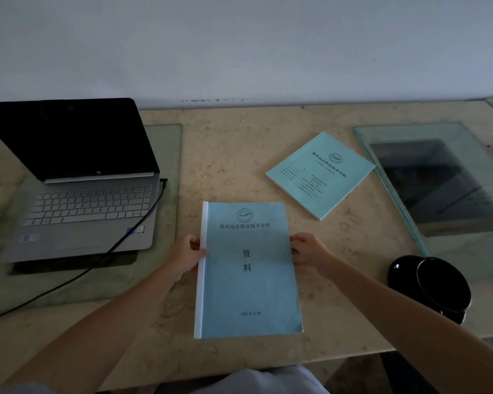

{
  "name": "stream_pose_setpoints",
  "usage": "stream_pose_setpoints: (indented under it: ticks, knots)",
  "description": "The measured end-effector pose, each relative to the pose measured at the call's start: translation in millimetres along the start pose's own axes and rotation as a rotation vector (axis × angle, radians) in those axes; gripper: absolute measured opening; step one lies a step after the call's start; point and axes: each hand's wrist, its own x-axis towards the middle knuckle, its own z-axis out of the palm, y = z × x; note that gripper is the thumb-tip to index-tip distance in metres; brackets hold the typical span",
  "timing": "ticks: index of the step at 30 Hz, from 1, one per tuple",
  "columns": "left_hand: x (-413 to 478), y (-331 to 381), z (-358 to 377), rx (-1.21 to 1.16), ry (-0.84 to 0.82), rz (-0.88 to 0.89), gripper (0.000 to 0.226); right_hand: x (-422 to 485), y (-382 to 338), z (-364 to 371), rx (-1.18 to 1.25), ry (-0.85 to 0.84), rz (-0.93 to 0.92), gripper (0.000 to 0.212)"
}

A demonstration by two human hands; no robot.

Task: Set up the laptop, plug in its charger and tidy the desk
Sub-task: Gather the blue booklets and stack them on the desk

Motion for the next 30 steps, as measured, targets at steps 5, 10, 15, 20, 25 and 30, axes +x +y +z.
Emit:
stream_pose_setpoints:
  ticks: [5, 10, 15, 20, 25, 30]
  knots:
    - [-0.5, -2.5, -0.7, 0.064, 0.043, 0.052, 0.026, -1.9, -0.6, -0.5, -0.031, -0.019, -0.020, 0.021]
    - [1.7, -10.8, -3.9, 0.102, 0.061, 0.062, 0.028, 2.5, 1.7, -2.1, -0.060, -0.018, -0.023, 0.025]
    - [3.2, -5.8, -5.9, 0.066, -0.003, -0.013, 0.028, 12.6, -0.9, -7.3, -0.060, -0.009, -0.052, 0.022]
    - [11.8, 11.3, -19.5, 0.184, -0.104, -0.049, 0.027, 28.9, -15.8, -15.2, 0.077, 0.105, -0.100, 0.028]
    - [34.7, 54.4, -37.4, 0.222, -0.002, 0.122, 0.041, 40.6, -36.5, -32.9, 0.178, 0.207, -0.163, 0.038]
    - [50.6, 126.9, -34.8, 0.227, -0.001, 0.358, 0.037, 58.6, -50.9, -75.0, 0.306, 0.326, -0.166, 0.048]
